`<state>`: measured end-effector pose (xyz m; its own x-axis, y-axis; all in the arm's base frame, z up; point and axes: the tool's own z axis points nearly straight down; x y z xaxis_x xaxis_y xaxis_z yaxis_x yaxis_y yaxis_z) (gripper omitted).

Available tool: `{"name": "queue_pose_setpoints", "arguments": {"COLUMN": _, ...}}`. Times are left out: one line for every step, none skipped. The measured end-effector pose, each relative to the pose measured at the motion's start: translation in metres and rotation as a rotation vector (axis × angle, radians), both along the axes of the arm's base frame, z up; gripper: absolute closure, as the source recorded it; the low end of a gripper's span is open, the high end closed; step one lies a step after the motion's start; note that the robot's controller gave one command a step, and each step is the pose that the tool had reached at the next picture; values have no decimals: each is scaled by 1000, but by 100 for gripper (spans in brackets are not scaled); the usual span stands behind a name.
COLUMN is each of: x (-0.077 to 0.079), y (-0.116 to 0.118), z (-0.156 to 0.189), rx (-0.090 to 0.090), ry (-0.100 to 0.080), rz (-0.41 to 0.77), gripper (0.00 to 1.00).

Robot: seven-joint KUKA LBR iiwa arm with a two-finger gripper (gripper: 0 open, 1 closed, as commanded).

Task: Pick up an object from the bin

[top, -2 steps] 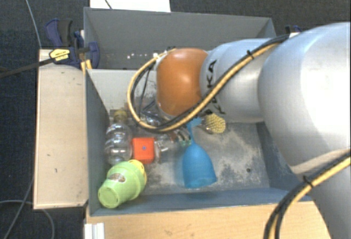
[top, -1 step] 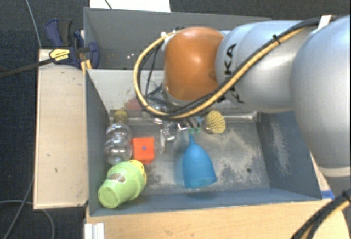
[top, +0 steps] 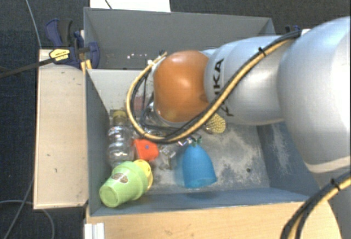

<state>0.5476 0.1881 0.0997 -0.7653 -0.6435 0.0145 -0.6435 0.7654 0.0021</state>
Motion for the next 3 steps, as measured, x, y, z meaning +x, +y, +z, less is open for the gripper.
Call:
{"name": "queue_pose_setpoints", "arguments": {"x": 17, "y": 1, "z": -27, "rx": -4, "ry": -25, "rz": 55, "gripper": 0}}
{"name": "queue_pose_setpoints", "arguments": {"x": 7, "y": 25, "z": -26, "rx": 3, "ry": -9, "rz": 407, "gripper": 100}}
{"name": "queue_pose_setpoints", "arguments": {"x": 6, "y": 25, "z": -26, "rx": 3, "ry": -9, "rz": 406, "gripper": 100}}
